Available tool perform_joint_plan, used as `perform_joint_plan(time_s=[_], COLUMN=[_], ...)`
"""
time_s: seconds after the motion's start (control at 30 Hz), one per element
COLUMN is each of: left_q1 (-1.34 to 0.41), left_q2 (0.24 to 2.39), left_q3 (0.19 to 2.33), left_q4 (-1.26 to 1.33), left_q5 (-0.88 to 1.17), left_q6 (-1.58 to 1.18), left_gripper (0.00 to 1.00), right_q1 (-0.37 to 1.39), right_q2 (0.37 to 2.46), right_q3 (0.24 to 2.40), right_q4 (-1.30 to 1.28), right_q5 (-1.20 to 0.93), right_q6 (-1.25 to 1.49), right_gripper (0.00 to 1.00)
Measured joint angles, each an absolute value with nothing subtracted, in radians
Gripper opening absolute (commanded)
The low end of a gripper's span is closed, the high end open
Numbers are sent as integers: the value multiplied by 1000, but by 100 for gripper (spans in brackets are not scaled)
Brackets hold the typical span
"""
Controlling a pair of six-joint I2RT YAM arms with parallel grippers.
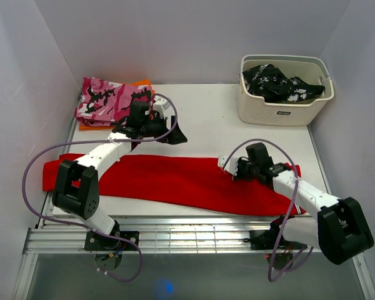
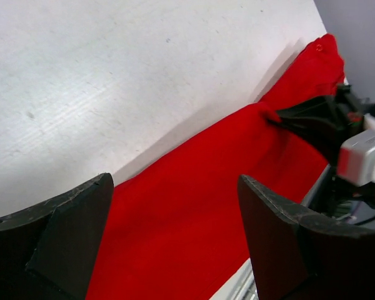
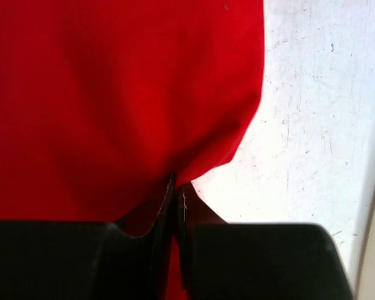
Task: Fold and stack the trousers
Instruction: Fold the trousers
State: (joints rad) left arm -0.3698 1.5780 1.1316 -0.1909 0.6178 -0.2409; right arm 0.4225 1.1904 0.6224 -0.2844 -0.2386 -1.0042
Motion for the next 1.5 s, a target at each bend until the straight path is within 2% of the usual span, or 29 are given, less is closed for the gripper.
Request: perform_joint_plan(time_s=[0.13, 0.37, 0.53, 0.77, 1.13, 1.33, 1.5], left_q1=[-399, -496, -546, -580, -595, -597, -603], left_q2=[1577, 1634, 1773, 1866, 1906, 1906, 1906], left_q3=[1073, 1073, 1160, 1198, 1211, 1211, 1238], left_q4=[-155, -80, -45, 15, 92, 136, 117], left_q5=[667, 716, 723, 750, 832, 840, 817], left_q6=[-313, -391, -431, -514, -630, -656, -650], left_gripper=[91, 91, 89, 86, 82, 97, 98], right_q1=[543, 676, 718, 727, 727, 727, 727], right_q2=[1083, 979, 941, 928, 776, 675, 641], right_q3=[403, 178, 56, 35, 35, 35, 35], right_q4=[-75, 268, 484, 706, 710, 607, 553], right_q5=[-67, 159, 219, 233, 145, 99, 94], right_q6=[-1016, -1096, -1229, -1413, -1568, -1612, -1628], right_gripper=[8, 8, 8, 8, 8, 8, 8])
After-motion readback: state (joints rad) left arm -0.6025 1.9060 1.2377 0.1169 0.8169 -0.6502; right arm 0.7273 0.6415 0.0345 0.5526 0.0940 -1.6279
